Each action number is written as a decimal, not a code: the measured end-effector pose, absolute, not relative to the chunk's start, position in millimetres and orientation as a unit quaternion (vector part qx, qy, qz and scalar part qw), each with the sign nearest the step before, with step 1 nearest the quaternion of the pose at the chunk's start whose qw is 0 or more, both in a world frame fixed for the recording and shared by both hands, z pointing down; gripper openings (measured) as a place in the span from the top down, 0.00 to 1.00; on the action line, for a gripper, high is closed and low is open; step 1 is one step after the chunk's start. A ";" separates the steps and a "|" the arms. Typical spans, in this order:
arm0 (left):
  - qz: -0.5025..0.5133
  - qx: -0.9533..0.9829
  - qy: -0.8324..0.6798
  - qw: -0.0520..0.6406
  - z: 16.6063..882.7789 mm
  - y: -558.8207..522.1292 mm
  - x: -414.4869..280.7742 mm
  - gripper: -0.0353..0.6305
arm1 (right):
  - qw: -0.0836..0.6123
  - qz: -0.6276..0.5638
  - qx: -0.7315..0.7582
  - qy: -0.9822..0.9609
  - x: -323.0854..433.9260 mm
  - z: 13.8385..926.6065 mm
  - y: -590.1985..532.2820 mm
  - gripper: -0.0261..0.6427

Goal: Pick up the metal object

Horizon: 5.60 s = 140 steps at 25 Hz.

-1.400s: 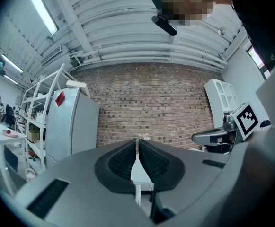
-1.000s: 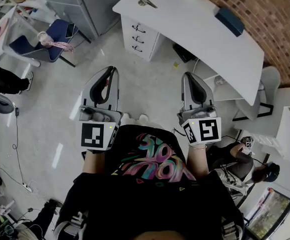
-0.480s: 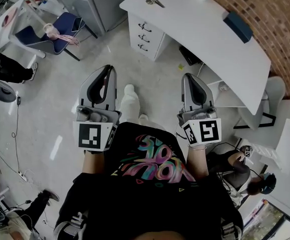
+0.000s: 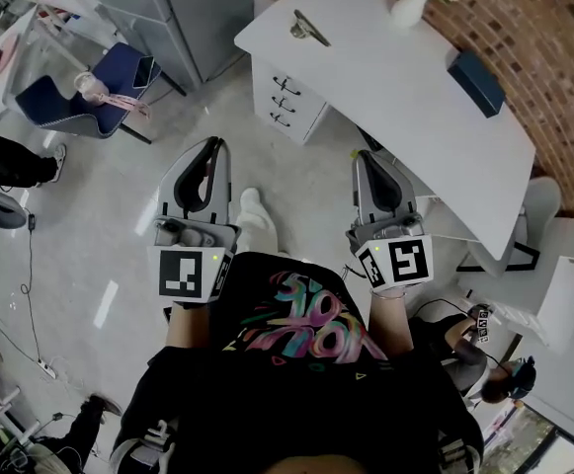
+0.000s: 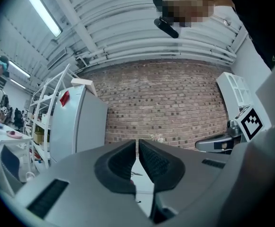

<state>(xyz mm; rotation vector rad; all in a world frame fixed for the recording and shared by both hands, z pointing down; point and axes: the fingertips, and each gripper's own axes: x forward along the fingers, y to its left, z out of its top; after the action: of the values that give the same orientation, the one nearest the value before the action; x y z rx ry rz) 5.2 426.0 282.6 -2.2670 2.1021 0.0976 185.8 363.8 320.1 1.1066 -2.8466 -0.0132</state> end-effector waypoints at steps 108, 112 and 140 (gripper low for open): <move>-0.099 -0.903 0.408 -0.091 394.8 -185.7 -46.8 0.56 | 0.070 0.056 0.533 -0.842 85.1 353.1 -191.0 0.93; -0.125 -0.901 0.399 -0.113 426.4 -183.8 -37.6 0.55 | 0.072 0.064 0.533 -0.841 91.2 362.7 -194.6 0.93; -0.271 -0.865 0.361 -0.219 609.5 -173.7 -10.0 0.51 | 0.096 0.116 0.533 -0.833 95.7 423.4 -204.2 0.93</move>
<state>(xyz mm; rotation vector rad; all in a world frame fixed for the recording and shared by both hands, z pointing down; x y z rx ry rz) -10.0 -173.7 609.5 -3.1765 1.3245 -0.9941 95.7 -204.2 423.4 1.5786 -2.4680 0.3438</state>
